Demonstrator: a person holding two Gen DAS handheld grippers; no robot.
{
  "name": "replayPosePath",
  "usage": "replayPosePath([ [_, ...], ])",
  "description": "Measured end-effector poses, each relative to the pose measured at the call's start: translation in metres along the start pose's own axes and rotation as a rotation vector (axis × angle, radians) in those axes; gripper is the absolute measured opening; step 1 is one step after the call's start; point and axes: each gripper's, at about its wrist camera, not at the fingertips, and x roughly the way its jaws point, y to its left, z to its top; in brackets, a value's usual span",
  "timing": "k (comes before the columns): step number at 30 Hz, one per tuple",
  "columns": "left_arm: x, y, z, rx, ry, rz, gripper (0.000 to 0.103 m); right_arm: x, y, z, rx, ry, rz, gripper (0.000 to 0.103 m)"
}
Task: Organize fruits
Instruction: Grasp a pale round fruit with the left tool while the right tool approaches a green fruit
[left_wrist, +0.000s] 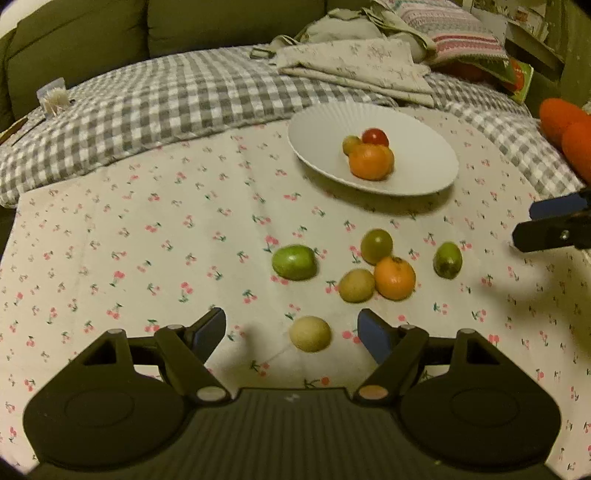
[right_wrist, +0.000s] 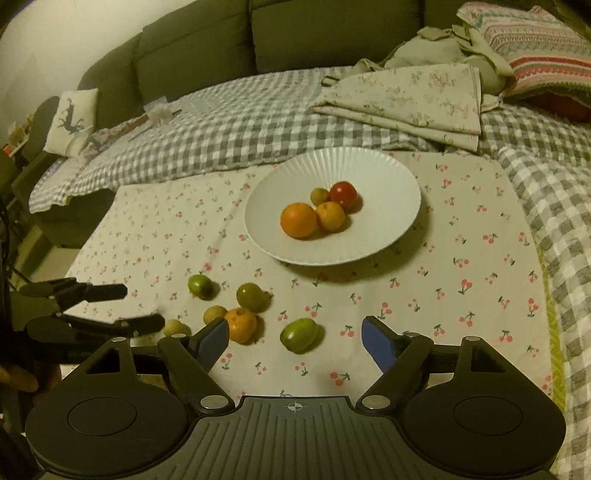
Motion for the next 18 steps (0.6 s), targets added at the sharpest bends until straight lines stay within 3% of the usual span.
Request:
replayPosePath([
  [12,0.007,-0.001,-0.004,-0.006,0.022,0.017,0.068,0.027,0.012,-0.016,-0.152,0.059,-0.039,0.077],
  [18,0.017,-0.001,-0.005,0.002,0.048,0.009,0.047,0.036,0.013,-0.018,-0.19,0.059,-0.047,0.071],
])
